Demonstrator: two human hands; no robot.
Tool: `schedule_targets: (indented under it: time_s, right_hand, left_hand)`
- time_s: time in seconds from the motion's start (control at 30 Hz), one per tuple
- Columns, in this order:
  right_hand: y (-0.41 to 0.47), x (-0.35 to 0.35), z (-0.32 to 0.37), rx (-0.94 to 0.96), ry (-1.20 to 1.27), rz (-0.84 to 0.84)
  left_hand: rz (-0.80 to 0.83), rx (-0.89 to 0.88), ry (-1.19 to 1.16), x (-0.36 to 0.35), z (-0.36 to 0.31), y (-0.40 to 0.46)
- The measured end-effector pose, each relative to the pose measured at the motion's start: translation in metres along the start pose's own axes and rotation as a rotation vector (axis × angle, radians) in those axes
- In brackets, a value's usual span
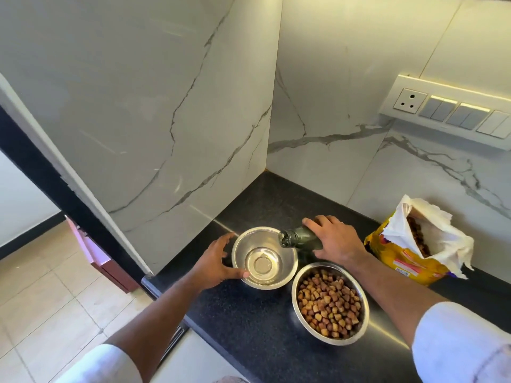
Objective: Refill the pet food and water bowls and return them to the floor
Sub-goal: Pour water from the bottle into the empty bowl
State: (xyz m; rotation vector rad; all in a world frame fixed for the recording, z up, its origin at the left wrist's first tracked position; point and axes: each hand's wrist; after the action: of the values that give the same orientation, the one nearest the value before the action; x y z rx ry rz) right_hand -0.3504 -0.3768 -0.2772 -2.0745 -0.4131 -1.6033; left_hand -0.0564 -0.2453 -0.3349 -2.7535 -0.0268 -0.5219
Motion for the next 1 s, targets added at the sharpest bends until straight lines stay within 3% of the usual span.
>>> schedule_targets:
  time_s: [0.37, 1.0]
  right_hand:
    - [0.007, -0.006, 0.002, 0.004, -0.149, 0.013]
    - [0.009, -0.002, -0.007, 0.003, -0.196, -0.016]
  left_hand:
    - [0.09, -0.017, 0.043, 0.003, 0.01, 0.014]
    - [0.069, 0.007, -0.01, -0.005, 0.013, 0.017]
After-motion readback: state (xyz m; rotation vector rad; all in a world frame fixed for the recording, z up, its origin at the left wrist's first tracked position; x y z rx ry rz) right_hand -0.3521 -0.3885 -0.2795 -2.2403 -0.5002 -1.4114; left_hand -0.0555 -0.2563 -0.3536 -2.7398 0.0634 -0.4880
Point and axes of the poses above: each hand's wrist, its own y-axis towards the middle knuckle, its own x-axis out of the back of the hand, z = x × y, and after that the axes turned 7 degrees about -y, right-handed
